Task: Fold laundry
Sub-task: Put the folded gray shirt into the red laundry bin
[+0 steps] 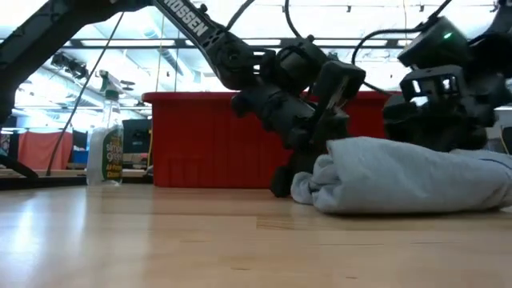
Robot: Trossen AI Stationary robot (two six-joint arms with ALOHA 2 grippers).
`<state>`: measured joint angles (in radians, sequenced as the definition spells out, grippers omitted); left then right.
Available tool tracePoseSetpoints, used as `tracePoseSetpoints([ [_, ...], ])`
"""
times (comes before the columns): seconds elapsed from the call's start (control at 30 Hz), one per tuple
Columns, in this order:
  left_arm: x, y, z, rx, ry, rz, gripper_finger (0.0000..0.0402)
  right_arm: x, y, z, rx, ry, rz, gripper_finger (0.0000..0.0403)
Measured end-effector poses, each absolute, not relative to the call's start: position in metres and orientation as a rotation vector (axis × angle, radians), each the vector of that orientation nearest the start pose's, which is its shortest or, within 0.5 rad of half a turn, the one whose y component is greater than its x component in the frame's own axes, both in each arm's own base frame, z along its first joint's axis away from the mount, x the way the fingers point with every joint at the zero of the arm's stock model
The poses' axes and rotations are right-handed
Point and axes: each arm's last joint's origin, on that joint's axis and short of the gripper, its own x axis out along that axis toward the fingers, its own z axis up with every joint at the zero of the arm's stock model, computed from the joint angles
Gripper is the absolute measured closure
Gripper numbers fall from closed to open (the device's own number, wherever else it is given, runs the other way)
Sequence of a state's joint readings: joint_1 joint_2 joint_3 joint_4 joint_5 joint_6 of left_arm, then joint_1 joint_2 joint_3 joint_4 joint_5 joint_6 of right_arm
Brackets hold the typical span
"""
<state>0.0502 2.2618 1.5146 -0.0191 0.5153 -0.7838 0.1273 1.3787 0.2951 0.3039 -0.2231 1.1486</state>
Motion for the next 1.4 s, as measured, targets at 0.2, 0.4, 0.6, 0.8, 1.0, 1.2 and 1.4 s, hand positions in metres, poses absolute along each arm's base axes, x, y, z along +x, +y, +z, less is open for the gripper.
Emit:
tracePoseSetpoints([
  [0.2,0.467,0.039,0.16,-0.945,0.802,-0.12,0.0374,0.213,0.017,0.114,1.177,0.808,-0.067,0.0322],
  [0.4,0.443,0.055,0.233,-0.914,0.708,-0.136,0.0371,0.219,-0.004,0.152,1.247,0.561,0.1,0.0322],
  [0.6,0.405,0.084,0.304,-0.828,0.55,-0.131,0.037,0.236,-0.035,0.21,1.181,0.319,0.153,0.0322],
  [0.8,0.353,0.14,0.362,-0.654,0.334,-0.037,0.037,0.263,-0.093,0.284,0.986,0.152,0.012,0.0322],
  [1.0,0.311,0.212,0.363,-0.524,0.288,0.178,0.037,0.284,-0.172,0.312,0.846,0.199,-0.302,0.0322],
  [1.2,0.293,0.27,0.318,-0.45,0.421,0.373,0.037,0.308,-0.239,0.283,0.85,0.309,-0.451,0.0322],
  [1.4,0.295,0.305,0.255,-0.55,0.576,0.429,0.0362,0.321,-0.274,0.22,0.956,0.471,-0.556,0.0294],
])
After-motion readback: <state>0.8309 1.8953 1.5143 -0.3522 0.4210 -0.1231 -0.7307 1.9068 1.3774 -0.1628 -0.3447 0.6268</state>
